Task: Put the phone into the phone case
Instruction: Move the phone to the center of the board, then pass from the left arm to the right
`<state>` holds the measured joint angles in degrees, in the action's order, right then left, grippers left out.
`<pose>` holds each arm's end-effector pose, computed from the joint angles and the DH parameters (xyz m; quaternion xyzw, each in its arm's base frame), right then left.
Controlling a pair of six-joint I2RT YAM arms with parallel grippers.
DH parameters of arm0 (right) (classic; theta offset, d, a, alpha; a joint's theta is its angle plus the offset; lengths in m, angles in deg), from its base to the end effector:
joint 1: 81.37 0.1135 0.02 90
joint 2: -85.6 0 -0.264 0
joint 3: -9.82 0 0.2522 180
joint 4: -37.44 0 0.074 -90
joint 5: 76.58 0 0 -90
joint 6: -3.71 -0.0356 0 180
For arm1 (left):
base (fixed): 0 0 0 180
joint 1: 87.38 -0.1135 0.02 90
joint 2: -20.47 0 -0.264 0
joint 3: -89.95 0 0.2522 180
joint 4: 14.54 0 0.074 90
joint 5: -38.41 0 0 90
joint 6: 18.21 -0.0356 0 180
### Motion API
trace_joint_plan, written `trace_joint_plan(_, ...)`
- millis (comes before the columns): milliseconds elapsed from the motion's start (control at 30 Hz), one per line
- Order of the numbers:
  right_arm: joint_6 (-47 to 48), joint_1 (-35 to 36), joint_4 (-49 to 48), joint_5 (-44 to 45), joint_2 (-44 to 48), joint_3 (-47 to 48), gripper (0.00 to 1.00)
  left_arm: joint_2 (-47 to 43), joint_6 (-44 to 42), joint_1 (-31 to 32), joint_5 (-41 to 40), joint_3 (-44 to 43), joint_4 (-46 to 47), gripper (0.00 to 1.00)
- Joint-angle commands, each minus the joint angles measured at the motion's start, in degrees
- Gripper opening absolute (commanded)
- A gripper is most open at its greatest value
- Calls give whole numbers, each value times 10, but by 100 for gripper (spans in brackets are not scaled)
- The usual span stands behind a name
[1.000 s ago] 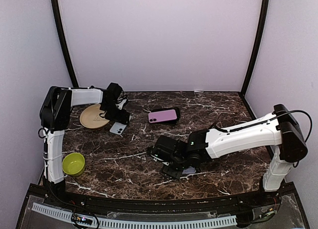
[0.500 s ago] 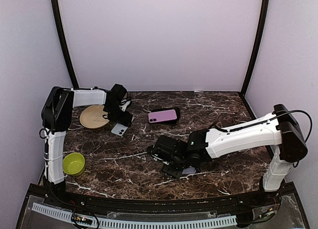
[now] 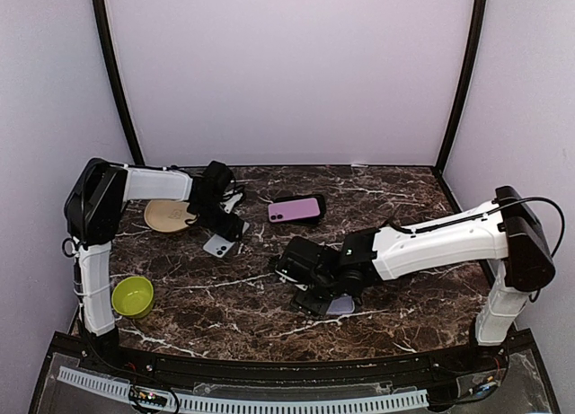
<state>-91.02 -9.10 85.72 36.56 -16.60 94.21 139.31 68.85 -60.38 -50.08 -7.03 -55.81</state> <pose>0.1227 0.3378 0.1968 -0.4982 0.8198 -0.0272 0.2810 0.3835 -0.1965 0.1531 0.2542 0.9388 -0.0610 0.2245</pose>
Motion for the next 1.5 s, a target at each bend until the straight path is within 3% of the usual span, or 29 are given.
trace_joint_plan(0, -1, -13, -21, -1, 21, 15, 76, -25, -20, 14, 17, 50, -29, 61)
trace_joint_plan(267, -35, -63, -51, -42, 48, -5, 79, -102, -47, 29, 28, 119, 42, 56)
trace_joint_plan(600, -130, -211, -238, -327, 77, -54, 79, -169, -86, 60, 56, 196, 125, 54)
trace_joint_plan(733, -170, -248, -282, -395, 37, -18, 78, -186, -100, 70, 68, 232, 162, 53)
trace_joint_plan(933, -189, -261, -267, -443, -67, 68, 76, -209, -119, 89, 68, 253, 179, 52)
trace_joint_plan(1200, -257, -268, -341, -553, -163, 128, 73, -275, -151, 120, 63, 331, 287, 52)
trace_joint_plan(1333, -292, -268, -387, -594, -210, 159, 67, -271, -159, 126, 60, 331, 293, 52)
trace_joint_plan(1467, -311, -267, -404, -626, -240, 173, 52, -266, -160, 129, 52, 328, 289, 52)
